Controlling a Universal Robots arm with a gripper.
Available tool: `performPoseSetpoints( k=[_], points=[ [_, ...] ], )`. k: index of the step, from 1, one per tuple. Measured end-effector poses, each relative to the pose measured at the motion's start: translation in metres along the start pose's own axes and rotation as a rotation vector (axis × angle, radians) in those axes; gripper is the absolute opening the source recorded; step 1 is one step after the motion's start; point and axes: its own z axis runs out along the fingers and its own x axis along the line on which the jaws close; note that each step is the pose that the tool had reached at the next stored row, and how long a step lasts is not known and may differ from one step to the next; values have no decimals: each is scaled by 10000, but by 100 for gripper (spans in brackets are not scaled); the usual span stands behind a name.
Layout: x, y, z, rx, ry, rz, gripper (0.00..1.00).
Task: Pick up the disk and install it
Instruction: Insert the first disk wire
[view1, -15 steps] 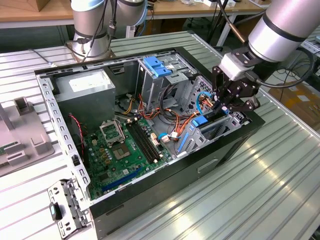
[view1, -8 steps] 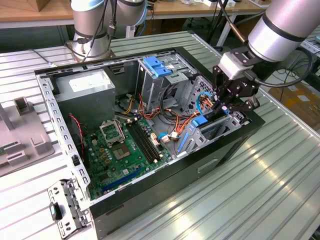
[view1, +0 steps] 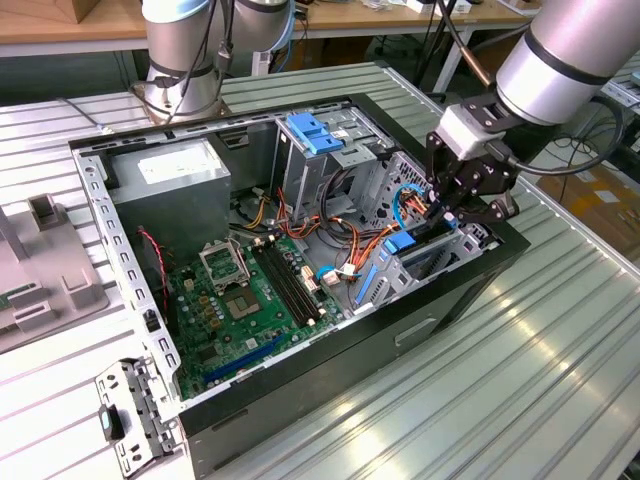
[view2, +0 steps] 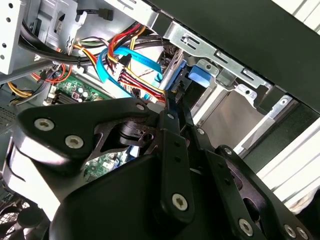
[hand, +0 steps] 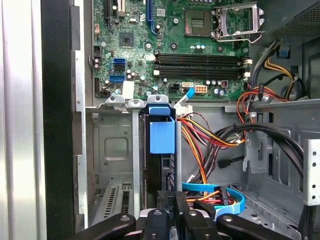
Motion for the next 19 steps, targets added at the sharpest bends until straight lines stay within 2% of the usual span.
performPoseSetpoints(
  k=[14, 19],
  points=[
    [-1, -14, 7, 0, 1, 2, 17],
    [2, -14, 34, 1, 0, 12, 17]
  ],
)
